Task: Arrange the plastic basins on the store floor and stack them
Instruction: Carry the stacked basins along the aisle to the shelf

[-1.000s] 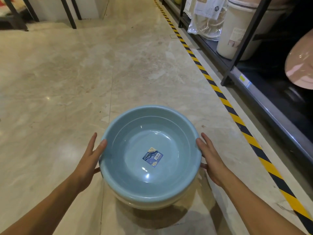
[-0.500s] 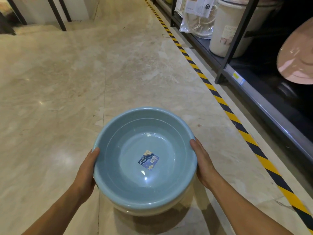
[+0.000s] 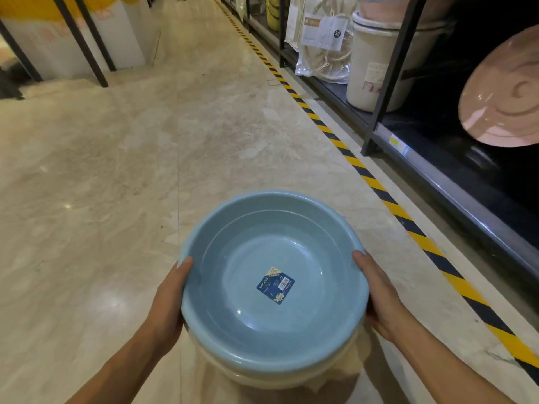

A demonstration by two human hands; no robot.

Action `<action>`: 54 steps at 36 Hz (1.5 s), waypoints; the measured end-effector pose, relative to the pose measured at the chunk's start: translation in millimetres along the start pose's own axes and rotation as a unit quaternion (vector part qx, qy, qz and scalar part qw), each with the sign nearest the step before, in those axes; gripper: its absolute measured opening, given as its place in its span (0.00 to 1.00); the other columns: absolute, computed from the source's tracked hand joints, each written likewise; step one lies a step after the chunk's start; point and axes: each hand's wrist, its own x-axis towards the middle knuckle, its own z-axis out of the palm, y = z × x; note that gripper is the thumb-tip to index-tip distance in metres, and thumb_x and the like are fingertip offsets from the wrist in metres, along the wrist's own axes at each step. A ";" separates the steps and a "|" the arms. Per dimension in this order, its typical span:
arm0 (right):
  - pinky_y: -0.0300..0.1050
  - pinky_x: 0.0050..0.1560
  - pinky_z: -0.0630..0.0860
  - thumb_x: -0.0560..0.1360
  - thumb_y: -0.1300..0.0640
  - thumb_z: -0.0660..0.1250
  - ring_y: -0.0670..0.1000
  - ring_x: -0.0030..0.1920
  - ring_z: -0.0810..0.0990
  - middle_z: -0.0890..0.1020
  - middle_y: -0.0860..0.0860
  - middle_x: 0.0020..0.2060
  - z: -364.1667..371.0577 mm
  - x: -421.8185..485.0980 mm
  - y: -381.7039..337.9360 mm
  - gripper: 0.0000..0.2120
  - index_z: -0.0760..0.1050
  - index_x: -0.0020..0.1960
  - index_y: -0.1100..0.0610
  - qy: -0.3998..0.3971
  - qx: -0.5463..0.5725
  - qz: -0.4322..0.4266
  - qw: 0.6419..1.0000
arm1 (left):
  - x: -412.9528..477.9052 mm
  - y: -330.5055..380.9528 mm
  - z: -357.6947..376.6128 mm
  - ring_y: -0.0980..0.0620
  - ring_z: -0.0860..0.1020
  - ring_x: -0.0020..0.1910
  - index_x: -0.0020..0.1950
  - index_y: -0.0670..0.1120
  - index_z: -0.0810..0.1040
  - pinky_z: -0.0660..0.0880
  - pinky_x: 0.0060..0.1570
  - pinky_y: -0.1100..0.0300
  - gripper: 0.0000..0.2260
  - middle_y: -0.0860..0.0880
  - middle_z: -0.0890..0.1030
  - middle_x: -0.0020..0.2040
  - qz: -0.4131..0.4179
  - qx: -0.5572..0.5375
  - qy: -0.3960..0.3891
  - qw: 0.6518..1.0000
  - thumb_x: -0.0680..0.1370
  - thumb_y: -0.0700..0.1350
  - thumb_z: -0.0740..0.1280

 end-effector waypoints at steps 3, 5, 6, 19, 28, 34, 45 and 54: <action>0.60 0.65 0.76 0.82 0.47 0.62 0.55 0.62 0.83 0.83 0.49 0.63 -14.8 -14.0 -27.0 0.17 0.74 0.70 0.40 0.006 -0.030 -0.035 0.999 | 3.1 24.2 18.9 0.23 0.78 0.53 0.70 0.57 0.73 0.66 0.47 0.16 0.20 0.36 0.82 0.57 0.039 0.016 -0.055 0.998 0.80 0.62 0.60; 0.63 0.66 0.75 0.82 0.45 0.63 0.54 0.64 0.82 0.81 0.46 0.66 -27.2 -24.9 -46.0 0.18 0.71 0.71 0.36 0.031 -0.041 -0.055 0.997 | 4.4 45.4 37.8 0.29 0.79 0.57 0.73 0.60 0.70 0.70 0.52 0.20 0.18 0.41 0.81 0.61 0.067 0.022 -0.083 0.994 0.83 0.56 0.59; 0.64 0.67 0.75 0.81 0.44 0.64 0.53 0.65 0.81 0.80 0.45 0.67 -33.0 -31.1 -56.0 0.20 0.69 0.72 0.35 0.049 -0.044 -0.064 0.996 | 6.1 56.2 48.2 0.35 0.80 0.59 0.73 0.61 0.68 0.72 0.56 0.25 0.18 0.45 0.81 0.63 0.081 0.020 -0.097 0.992 0.83 0.54 0.59; 0.64 0.64 0.78 0.83 0.46 0.62 0.51 0.62 0.83 0.82 0.43 0.64 -69.4 -113.7 -196.0 0.16 0.72 0.69 0.33 0.264 -0.112 -0.133 0.949 | 50.5 178.7 181.3 0.42 0.79 0.63 0.72 0.63 0.70 0.72 0.62 0.30 0.18 0.53 0.79 0.67 0.124 -0.003 -0.297 0.947 0.82 0.52 0.60; 0.66 0.56 0.82 0.79 0.41 0.67 0.57 0.53 0.87 0.86 0.46 0.54 -84.8 -169.7 -257.9 0.16 0.70 0.64 0.26 0.353 -0.070 -0.098 0.928 | 36.9 241.4 255.0 0.44 0.79 0.64 0.72 0.62 0.71 0.72 0.65 0.36 0.18 0.52 0.80 0.66 0.112 -0.005 -0.422 0.900 0.83 0.50 0.60; 0.61 0.52 0.84 0.78 0.41 0.68 0.55 0.51 0.88 0.86 0.45 0.50 -124.5 -184.7 -255.3 0.20 0.65 0.66 0.26 0.401 -0.055 -0.095 0.910 | 28.0 252.5 306.3 0.44 0.80 0.63 0.70 0.64 0.72 0.72 0.64 0.35 0.17 0.52 0.81 0.64 0.102 0.029 -0.464 0.880 0.82 0.51 0.59; 0.54 0.53 0.84 0.79 0.42 0.68 0.48 0.50 0.87 0.86 0.41 0.49 -240.3 -203.5 -235.7 0.16 0.69 0.56 0.20 0.474 0.003 -0.117 0.873 | 23.5 221.2 458.9 0.42 0.78 0.65 0.71 0.59 0.73 0.69 0.67 0.36 0.17 0.49 0.80 0.67 0.089 0.083 -0.513 0.850 0.82 0.49 0.59; 0.50 0.41 0.82 0.80 0.45 0.65 0.50 0.48 0.87 0.87 0.46 0.50 -353.2 -205.3 -247.8 0.16 0.69 0.65 0.29 0.511 0.012 -0.128 0.850 | 27.7 202.3 607.8 0.42 0.80 0.62 0.69 0.61 0.74 0.71 0.65 0.36 0.16 0.48 0.81 0.65 0.068 0.116 -0.549 0.825 0.82 0.51 0.59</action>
